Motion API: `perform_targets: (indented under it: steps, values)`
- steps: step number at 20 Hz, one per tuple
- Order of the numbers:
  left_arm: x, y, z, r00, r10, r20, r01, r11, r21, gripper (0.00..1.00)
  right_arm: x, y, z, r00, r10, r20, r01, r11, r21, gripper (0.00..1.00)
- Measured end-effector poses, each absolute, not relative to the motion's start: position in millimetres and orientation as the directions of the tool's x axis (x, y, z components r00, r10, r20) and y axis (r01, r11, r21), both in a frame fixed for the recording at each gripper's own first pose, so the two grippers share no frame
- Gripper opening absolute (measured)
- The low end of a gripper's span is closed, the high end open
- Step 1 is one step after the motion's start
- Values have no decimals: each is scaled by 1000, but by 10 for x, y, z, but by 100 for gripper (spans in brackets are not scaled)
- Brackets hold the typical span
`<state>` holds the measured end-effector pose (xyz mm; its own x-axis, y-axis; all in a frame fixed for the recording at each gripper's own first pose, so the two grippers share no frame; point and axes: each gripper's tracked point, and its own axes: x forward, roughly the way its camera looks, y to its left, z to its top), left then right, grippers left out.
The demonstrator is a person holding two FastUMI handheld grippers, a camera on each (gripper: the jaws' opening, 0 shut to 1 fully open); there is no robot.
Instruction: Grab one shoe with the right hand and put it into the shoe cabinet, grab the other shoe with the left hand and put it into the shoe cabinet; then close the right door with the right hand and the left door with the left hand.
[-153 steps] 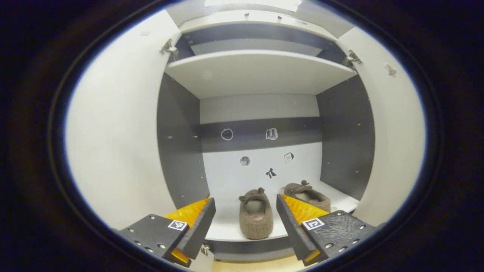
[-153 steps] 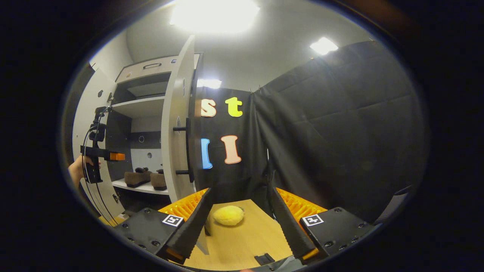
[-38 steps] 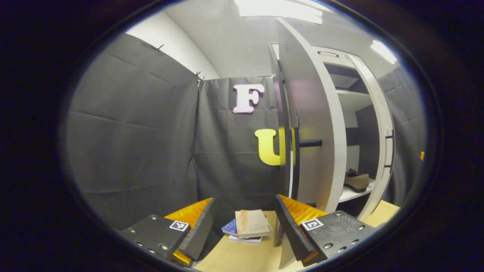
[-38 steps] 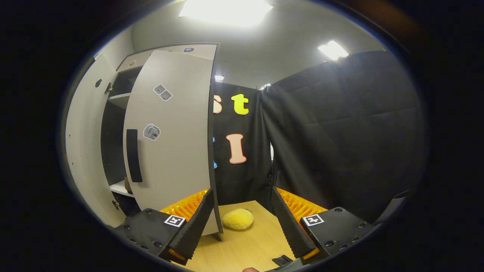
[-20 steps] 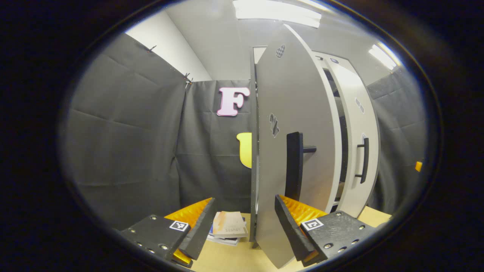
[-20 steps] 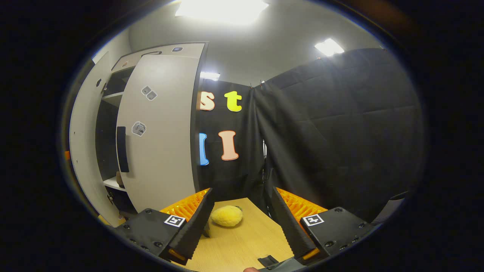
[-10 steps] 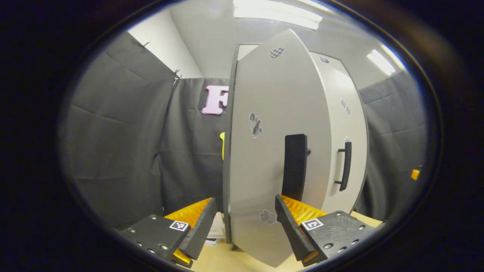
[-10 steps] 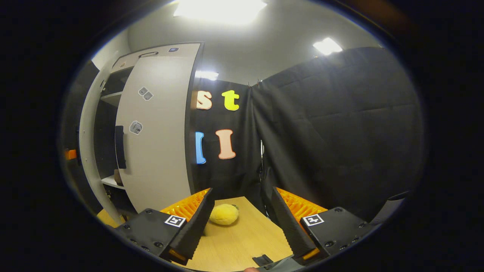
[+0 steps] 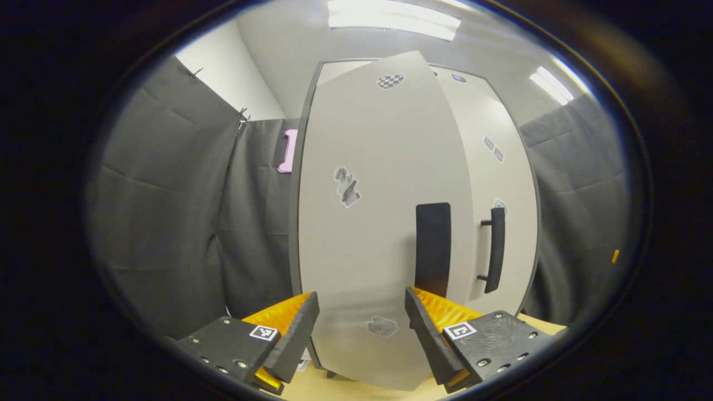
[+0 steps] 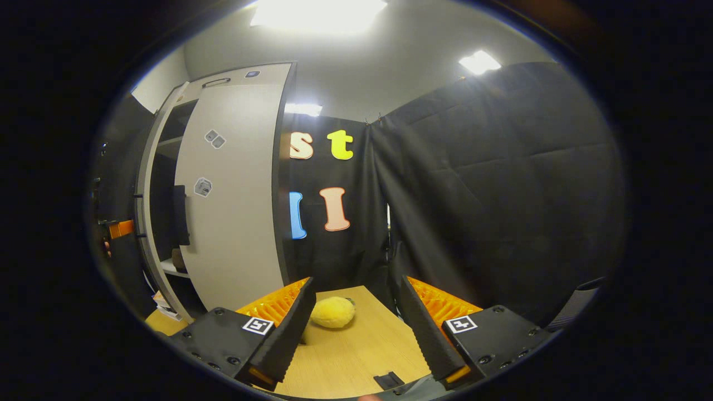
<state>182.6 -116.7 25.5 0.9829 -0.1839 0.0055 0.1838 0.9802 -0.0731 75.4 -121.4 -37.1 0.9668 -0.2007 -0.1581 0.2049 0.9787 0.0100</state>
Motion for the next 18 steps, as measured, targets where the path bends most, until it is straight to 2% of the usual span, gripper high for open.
perform_targets:
  steps: [4, 11, 14, 17, 18]
  values:
    - [1635, -1069, 248, 988, -155, 2, 155, 986, -56, 98, 807, -1063, -241, 984, -128, -124, 132, 991, 28, 96]
    - [860, -704, 387, 993, -113, 18, 114, 993, -17, 98, 620, -707, -46, 997, 13, -73, -11, 1000, 28, 96]
    - [571, -582, 412, 994, -111, 17, 111, 994, 1, 98, 507, -615, 17, 998, 28, -56, -27, 999, 24, 96]
    - [357, -458, 433, 994, -108, 18, 108, 994, 6, 93, 381, -476, 54, 998, 45, -52, -43, 998, 43, 96]
    - [301, -400, 414, 995, -103, 15, 103, 995, 4, 91, 335, -430, 66, 997, 50, -53, -48, 998, 45, 92]
